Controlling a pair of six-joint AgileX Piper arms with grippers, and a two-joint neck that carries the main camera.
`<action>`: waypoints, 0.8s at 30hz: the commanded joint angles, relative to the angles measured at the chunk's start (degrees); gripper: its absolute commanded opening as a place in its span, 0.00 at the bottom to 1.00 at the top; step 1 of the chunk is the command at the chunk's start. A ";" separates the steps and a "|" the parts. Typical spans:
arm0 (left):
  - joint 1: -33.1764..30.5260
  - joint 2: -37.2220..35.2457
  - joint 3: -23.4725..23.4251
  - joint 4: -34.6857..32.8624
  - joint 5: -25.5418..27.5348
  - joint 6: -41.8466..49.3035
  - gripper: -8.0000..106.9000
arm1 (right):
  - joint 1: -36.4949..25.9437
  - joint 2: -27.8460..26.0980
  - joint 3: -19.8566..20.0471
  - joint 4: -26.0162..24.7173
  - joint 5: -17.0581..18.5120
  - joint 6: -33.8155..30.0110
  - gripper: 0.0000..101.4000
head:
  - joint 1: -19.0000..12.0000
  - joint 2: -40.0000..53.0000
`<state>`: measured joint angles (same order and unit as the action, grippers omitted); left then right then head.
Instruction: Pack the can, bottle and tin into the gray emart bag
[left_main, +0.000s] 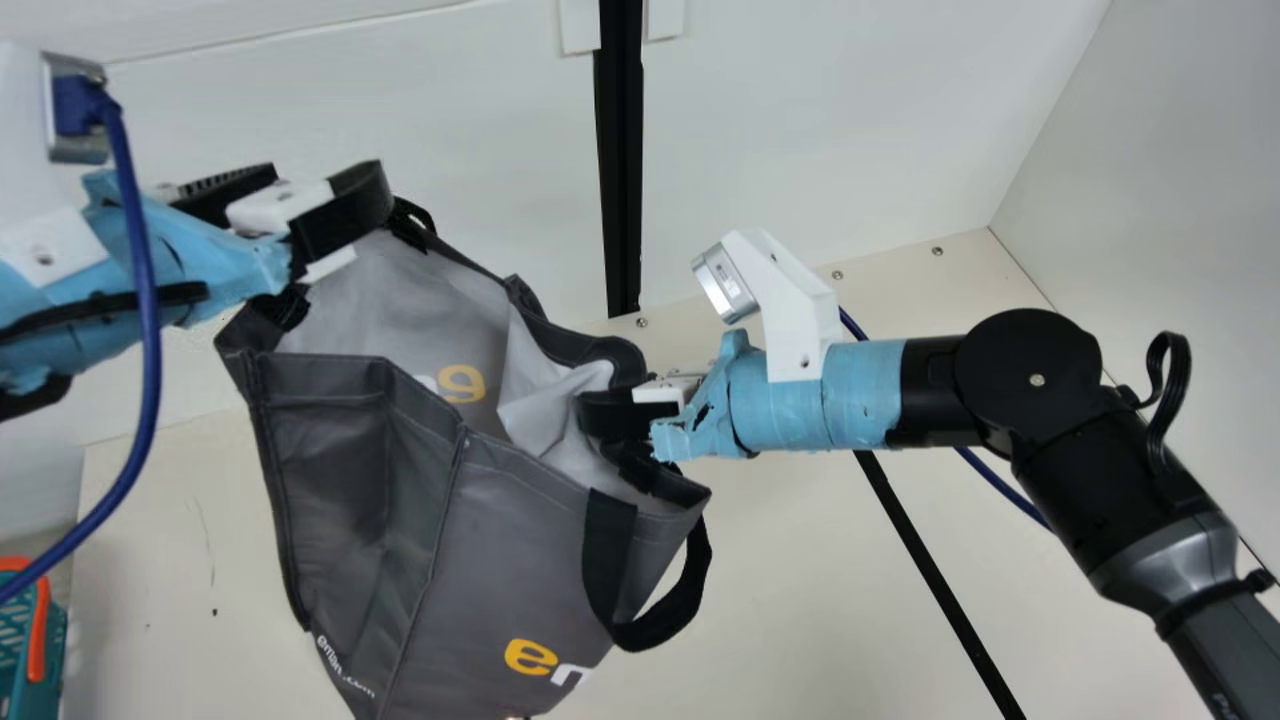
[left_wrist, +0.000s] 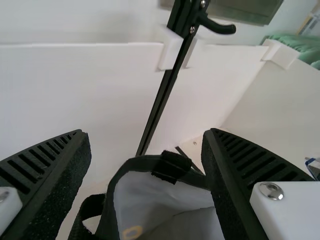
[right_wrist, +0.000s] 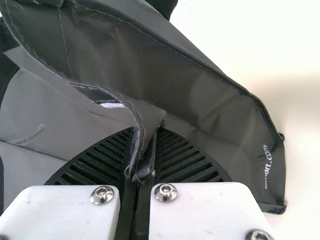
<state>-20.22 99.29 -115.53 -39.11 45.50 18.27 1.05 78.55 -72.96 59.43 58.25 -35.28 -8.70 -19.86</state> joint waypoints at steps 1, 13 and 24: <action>0.18 -0.90 0.13 0.79 -0.13 -0.17 0.85 | 0.00 0.00 0.00 0.00 0.00 0.00 0.00 | -1.30 -0.14; 1.63 -9.44 5.67 8.50 -1.05 -2.86 0.85 | 0.00 0.00 0.00 0.00 0.00 0.00 0.00 | -1.30 -0.14; 3.39 -19.00 13.40 18.39 -0.67 -7.25 0.85 | 0.00 0.00 0.00 0.00 0.00 0.00 0.00 | -1.30 -0.14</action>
<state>-16.92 81.46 -103.00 -22.33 44.68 11.51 1.05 78.55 -72.96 59.43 58.25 -35.28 -8.70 -19.86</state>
